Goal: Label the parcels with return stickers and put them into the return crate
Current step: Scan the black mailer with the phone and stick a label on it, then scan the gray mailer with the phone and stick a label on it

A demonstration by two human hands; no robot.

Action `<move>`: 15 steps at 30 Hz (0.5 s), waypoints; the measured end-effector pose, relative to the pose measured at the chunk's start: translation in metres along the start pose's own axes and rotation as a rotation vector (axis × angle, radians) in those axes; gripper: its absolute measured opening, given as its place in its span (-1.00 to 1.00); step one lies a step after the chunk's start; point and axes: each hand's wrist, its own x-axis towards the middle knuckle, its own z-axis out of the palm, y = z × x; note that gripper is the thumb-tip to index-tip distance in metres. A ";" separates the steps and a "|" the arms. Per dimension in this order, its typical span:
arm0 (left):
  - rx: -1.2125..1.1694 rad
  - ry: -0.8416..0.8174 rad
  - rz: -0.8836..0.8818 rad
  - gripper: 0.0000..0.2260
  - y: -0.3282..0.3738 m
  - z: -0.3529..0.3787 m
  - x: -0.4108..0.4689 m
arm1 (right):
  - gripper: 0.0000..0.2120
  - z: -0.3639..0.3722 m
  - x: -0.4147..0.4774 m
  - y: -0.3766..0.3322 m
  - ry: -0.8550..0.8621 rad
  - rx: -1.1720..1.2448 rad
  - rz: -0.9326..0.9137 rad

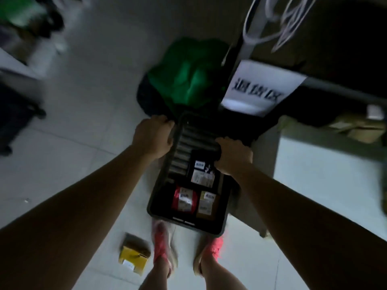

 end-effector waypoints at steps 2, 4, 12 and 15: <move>0.102 0.043 0.015 -0.70 0.008 -0.077 -0.025 | -0.32 -0.060 -0.049 -0.006 0.045 -0.017 -0.013; 0.168 0.092 0.021 -0.73 0.023 -0.146 -0.054 | -0.31 -0.107 -0.101 -0.010 0.074 -0.007 0.006; 0.243 0.172 0.153 -0.64 0.143 -0.305 -0.188 | -0.46 -0.202 -0.326 0.021 0.323 0.019 0.114; 0.254 0.212 0.241 -0.59 0.191 -0.330 -0.229 | -0.47 -0.210 -0.401 0.050 0.400 -0.002 0.181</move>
